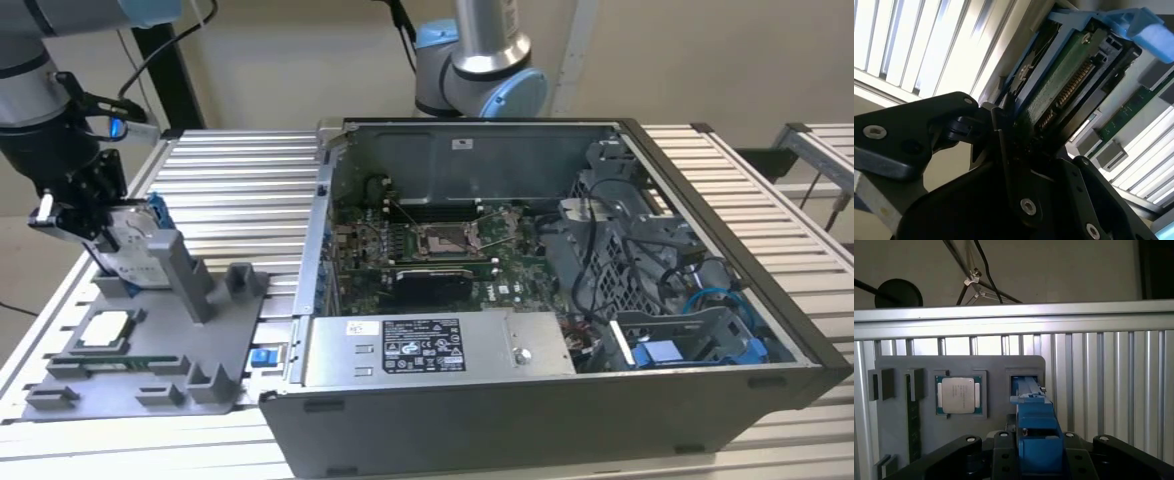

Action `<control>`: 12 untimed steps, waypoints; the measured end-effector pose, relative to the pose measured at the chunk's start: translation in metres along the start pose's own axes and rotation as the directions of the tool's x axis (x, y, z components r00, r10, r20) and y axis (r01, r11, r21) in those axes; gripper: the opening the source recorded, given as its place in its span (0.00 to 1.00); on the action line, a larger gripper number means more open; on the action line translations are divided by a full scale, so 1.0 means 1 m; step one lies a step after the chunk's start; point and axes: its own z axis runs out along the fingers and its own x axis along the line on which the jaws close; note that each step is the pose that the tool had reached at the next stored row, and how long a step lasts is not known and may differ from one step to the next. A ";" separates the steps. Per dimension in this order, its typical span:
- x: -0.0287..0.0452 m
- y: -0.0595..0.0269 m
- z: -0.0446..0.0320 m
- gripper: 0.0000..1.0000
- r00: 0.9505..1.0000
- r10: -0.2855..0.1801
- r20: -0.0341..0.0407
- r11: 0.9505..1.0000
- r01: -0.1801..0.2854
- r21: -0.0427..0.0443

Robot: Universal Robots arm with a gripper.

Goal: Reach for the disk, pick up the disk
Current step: 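Pick up the disk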

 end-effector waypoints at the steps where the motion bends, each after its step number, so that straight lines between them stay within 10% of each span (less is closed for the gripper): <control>1: 0.0000 0.0000 -0.0002 0.00 1.000 0.000 0.000 1.000 0.000 0.000; 12: -0.0005 0.0003 -0.0175 0.00 1.000 0.000 0.000 1.000 0.000 0.000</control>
